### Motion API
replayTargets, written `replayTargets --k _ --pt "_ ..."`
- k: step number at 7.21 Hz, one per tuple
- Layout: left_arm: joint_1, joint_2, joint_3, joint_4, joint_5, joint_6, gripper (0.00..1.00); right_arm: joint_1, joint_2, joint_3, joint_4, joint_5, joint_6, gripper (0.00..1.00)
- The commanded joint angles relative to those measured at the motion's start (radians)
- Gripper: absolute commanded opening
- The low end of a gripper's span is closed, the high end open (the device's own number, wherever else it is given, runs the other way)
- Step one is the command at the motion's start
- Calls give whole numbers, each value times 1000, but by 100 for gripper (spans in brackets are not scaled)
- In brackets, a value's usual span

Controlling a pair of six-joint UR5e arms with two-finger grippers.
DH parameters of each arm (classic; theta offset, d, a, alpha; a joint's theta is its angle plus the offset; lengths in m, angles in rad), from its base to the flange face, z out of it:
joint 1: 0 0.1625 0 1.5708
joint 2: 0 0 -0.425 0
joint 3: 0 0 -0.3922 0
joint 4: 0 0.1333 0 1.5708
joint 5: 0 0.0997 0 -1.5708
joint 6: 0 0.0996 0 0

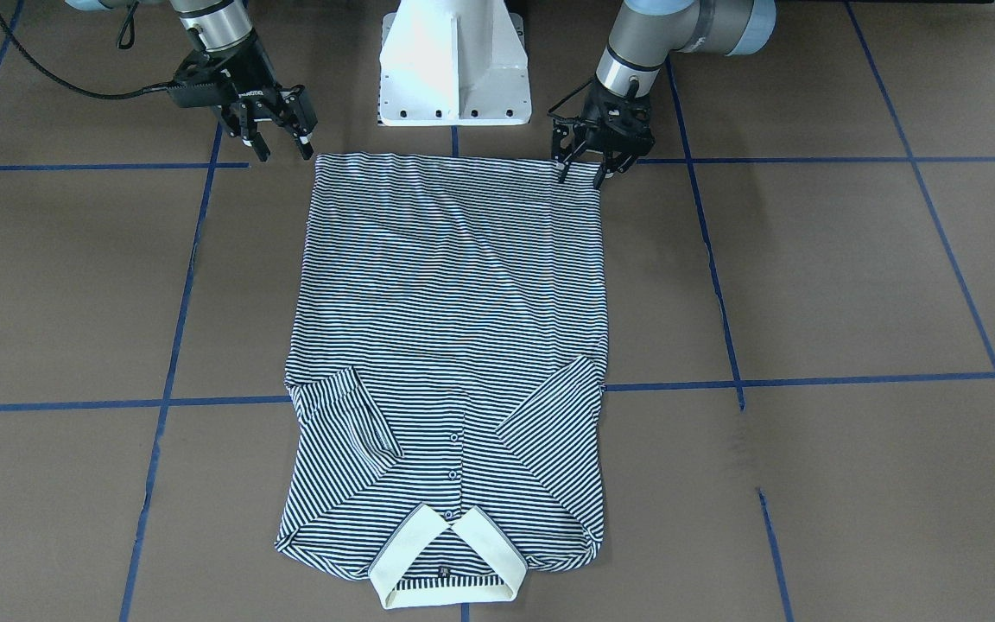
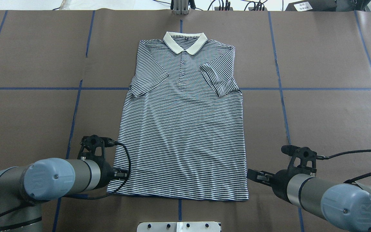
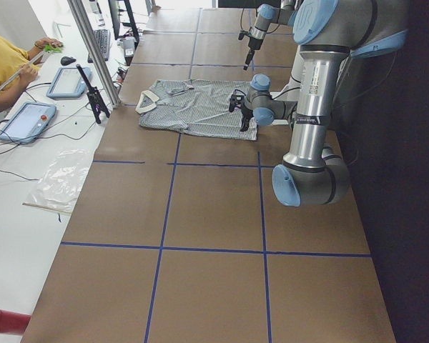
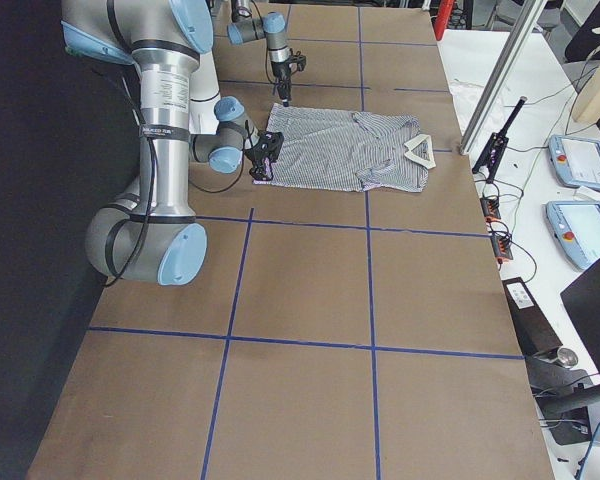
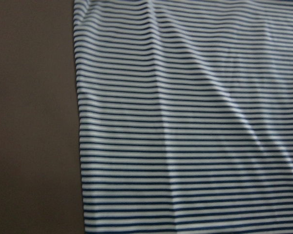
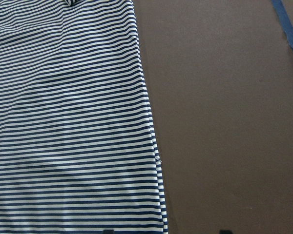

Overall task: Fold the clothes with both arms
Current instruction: 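Lower both grippers and grasp the hem corners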

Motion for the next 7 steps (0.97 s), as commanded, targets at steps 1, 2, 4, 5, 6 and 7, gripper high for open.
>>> replayTargets --k 1,2,4,5,6,7 --pt "37 51 -2 1 15 -25 59 -9 0 1 -2 -10 3 78" --pt "46 60 -3 1 15 -25 59 -7 0 1 -2 -10 3 78" --pt "51 69 -3 1 15 -26 59 -9 0 1 -2 -17 3 79" --pt "57 69 -2 1 15 -29 56 -7 -1 1 -2 -17 3 79" --pt "75 68 -2 -1 15 -63 45 -7 -1 1 -2 -17 3 79" --pt "79 68 -2 -1 15 -64 42 -7 -3 1 -2 -19 3 79"
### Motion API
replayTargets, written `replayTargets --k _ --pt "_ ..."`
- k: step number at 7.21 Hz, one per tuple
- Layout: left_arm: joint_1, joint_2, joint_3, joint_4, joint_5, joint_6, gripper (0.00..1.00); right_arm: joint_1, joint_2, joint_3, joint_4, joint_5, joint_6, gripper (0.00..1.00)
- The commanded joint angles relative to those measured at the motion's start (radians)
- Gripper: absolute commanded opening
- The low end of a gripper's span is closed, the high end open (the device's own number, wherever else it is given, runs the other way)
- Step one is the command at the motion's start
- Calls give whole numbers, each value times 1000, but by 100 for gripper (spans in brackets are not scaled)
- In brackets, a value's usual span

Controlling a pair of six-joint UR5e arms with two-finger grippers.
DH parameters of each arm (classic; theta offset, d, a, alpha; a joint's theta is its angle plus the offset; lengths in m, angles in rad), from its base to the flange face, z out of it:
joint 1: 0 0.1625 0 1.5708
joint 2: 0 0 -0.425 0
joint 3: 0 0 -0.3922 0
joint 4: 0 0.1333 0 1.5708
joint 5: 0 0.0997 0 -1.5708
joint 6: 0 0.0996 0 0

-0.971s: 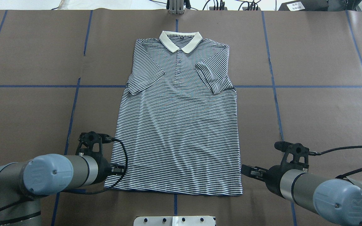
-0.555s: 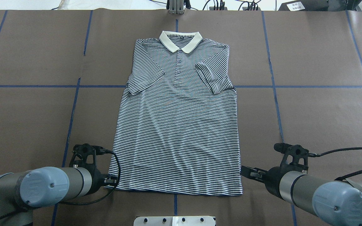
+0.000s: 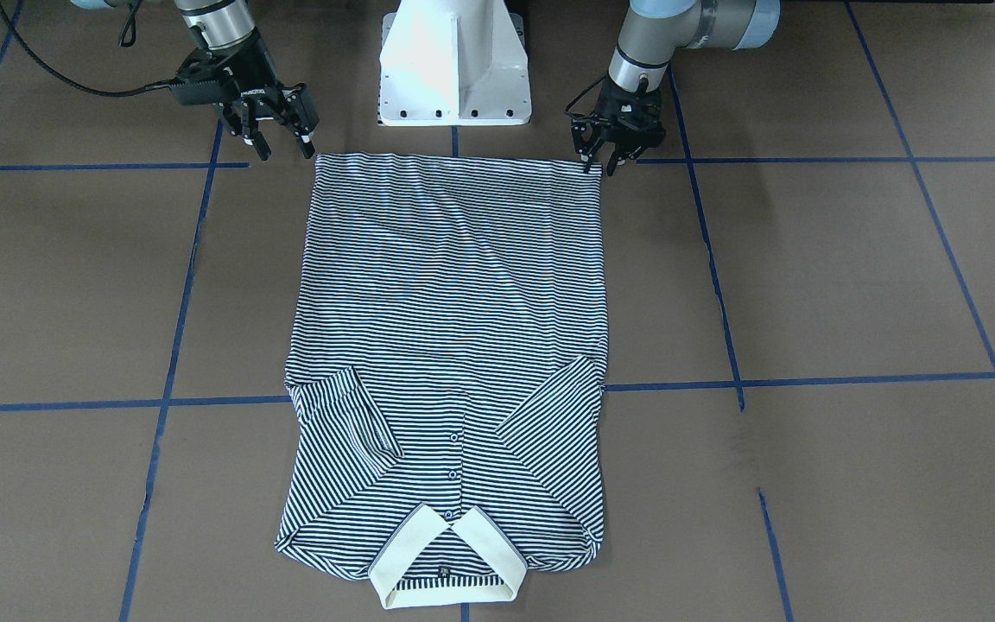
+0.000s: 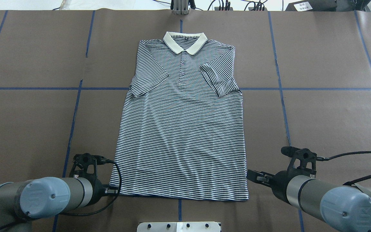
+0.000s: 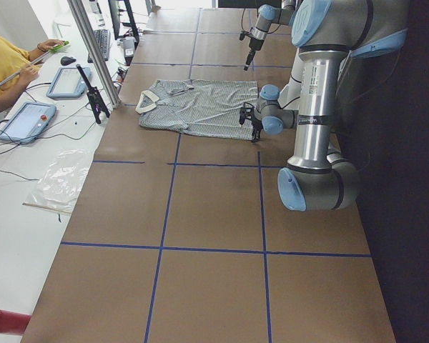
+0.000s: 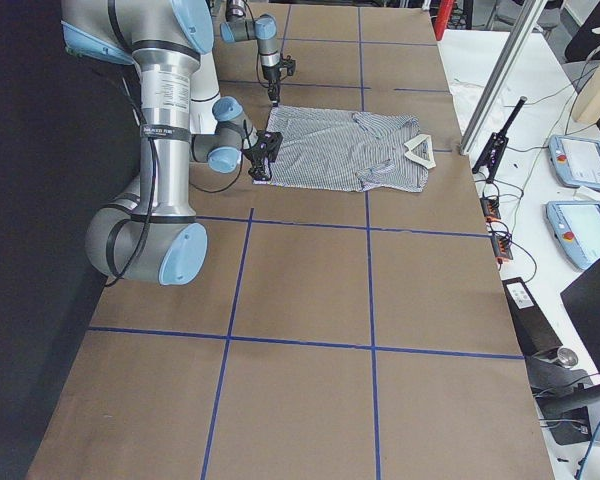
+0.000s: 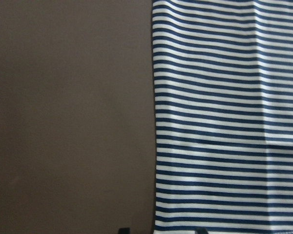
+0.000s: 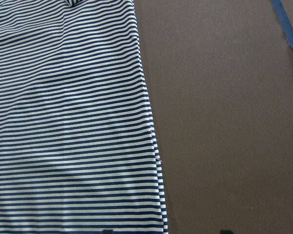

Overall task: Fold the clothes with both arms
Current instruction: 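Lower both grippers and grasp the hem corners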

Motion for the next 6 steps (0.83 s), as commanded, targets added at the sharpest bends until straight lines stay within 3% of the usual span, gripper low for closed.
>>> replayTargets --k 1,2,3,4,5,6 --pt "14 -2 0 -1 0 -13 41 0 -1 0 0 0 0 79" --pt "16 0 0 -1 0 -13 41 0 -1 0 0 0 0 79" --pt "17 -3 0 -1 0 -16 18 0 -1 0 0 0 0 79" --pt "17 -8 0 -1 -3 -16 7 0 -1 0 0 0 0 79" --pt "17 -9 0 -1 -2 -17 0 0 0 0 0 -1 0 79" --pt "16 -11 0 -1 -2 -16 0 0 0 0 0 -1 0 79"
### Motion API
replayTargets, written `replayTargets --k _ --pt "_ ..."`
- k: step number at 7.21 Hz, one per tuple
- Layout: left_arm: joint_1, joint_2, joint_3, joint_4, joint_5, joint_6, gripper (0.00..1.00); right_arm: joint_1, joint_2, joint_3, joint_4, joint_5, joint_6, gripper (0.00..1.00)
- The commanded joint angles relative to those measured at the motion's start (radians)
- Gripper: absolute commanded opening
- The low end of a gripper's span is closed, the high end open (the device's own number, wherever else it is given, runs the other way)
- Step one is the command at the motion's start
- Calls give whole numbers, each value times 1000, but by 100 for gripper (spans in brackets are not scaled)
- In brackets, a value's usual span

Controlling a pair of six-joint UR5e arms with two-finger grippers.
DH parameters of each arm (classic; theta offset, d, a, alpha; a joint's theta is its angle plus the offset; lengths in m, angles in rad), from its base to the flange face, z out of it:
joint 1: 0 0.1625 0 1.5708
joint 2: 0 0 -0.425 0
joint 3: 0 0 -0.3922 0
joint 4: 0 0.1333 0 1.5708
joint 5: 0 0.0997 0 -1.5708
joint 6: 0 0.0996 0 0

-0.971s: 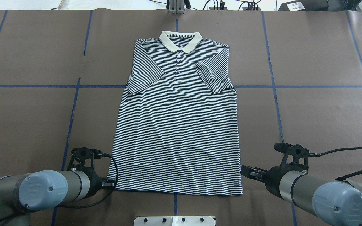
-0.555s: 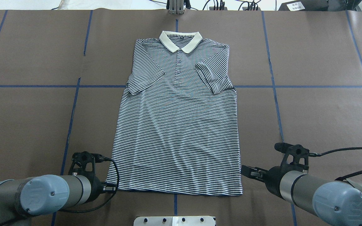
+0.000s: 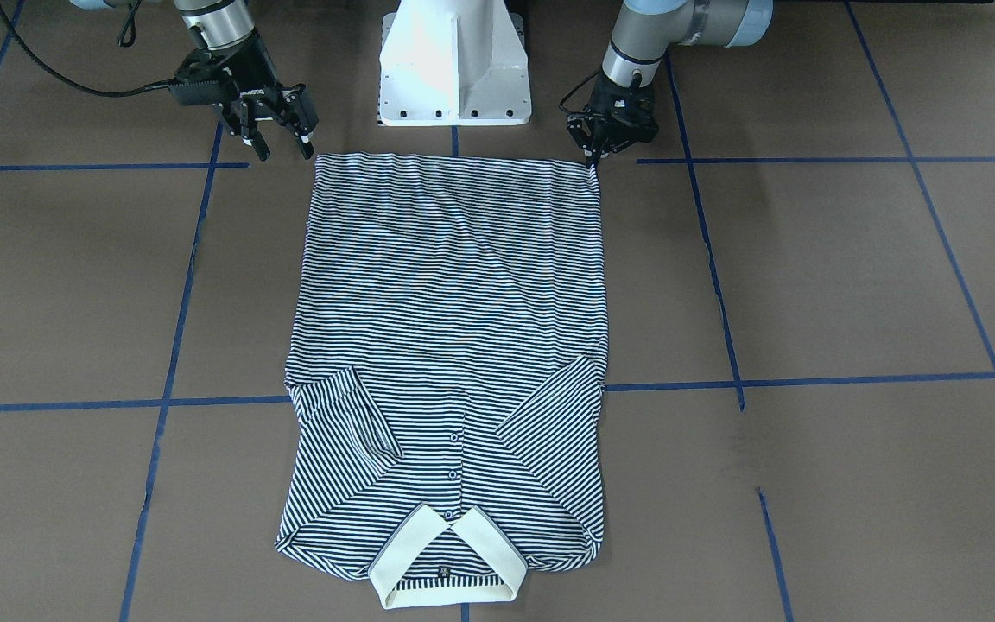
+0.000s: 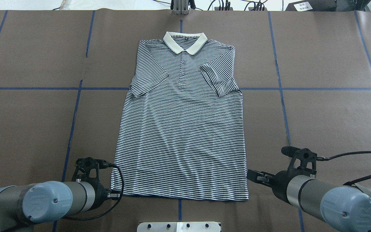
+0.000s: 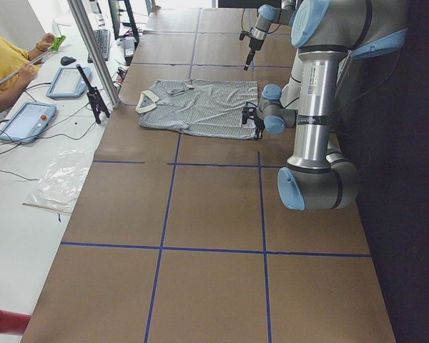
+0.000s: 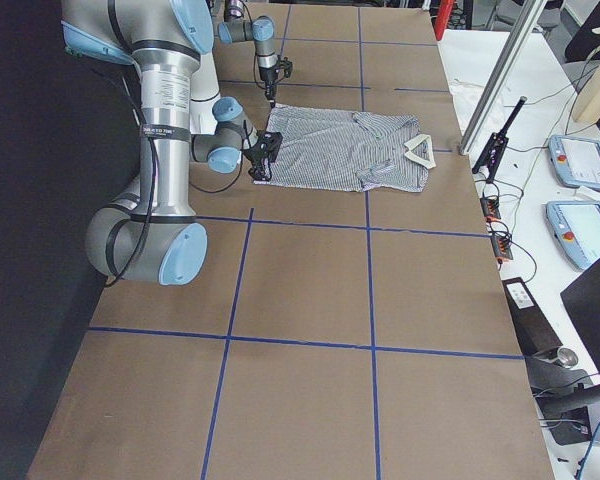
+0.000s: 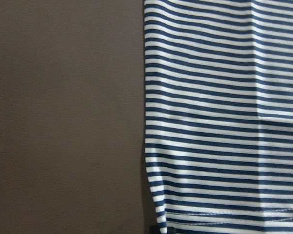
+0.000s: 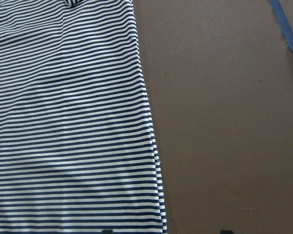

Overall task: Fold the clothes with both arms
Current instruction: 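Lower both grippers and grasp the hem corners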

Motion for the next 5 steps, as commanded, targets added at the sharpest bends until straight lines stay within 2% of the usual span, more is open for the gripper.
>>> replayTargets --k 1,2,4,5 --pt "-4 -4 -2 0 0 0 0 -5 2 -2 0 -2 2 79" --pt "-3 -5 -17 2 0 2 0 -44 26 -3 -3 -54 49 77" --pt "-1 -11 -34 2 -1 -1 0 -100 98 -8 -151 -115 189 61" --pt "-1 -24 -34 2 -3 -1 0 -118 157 -29 -257 -131 199 60"
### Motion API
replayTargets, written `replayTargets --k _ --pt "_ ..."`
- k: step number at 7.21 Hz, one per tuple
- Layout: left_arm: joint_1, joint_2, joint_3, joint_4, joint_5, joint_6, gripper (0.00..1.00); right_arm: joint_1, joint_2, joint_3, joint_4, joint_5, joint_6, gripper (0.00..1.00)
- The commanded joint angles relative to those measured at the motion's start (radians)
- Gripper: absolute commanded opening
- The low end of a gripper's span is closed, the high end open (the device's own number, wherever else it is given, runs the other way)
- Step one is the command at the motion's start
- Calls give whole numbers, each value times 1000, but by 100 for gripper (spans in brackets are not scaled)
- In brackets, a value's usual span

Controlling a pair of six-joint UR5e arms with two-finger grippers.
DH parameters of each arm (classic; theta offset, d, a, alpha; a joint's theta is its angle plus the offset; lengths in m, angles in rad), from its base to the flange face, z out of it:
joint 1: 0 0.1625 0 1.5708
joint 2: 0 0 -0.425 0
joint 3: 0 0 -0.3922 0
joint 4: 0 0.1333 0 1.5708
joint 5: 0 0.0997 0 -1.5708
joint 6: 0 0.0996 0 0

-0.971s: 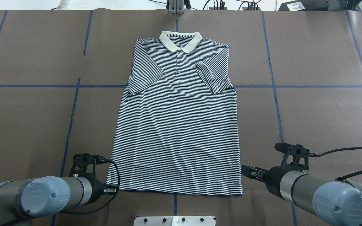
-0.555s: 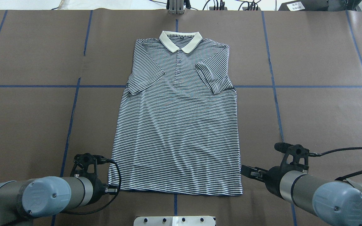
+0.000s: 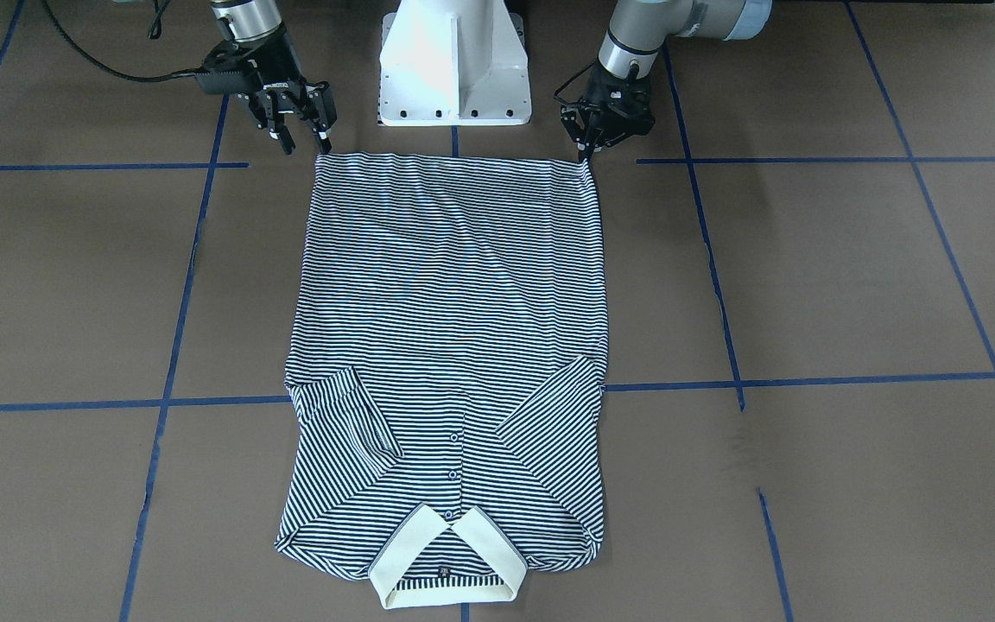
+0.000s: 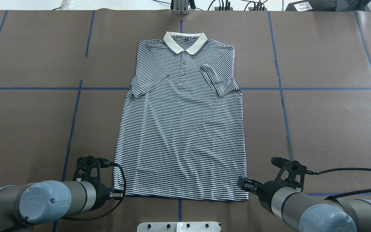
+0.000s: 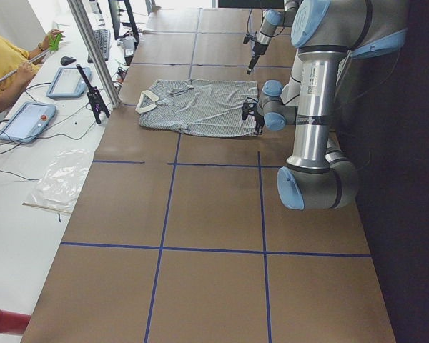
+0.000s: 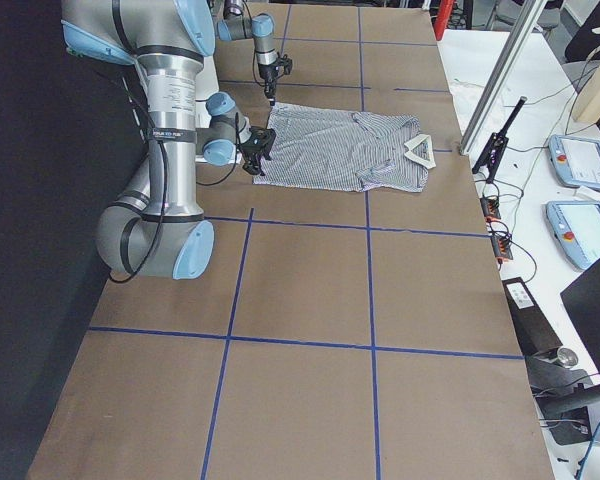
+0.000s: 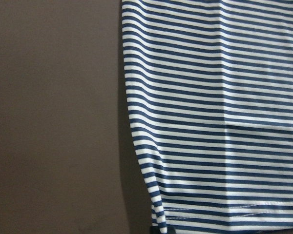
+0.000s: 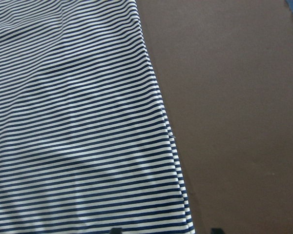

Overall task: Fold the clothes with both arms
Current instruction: 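Lower both grippers and grasp the hem corners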

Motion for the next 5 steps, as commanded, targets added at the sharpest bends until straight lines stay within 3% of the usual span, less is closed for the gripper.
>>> replayTargets --k 1,5 --pt "-1 -17 -3 0 -2 -1 0 -26 76 -48 -123 -32 46 60" --pt "1 -25 -1 -1 -3 -1 0 -41 81 -96 -124 -48 51 56"
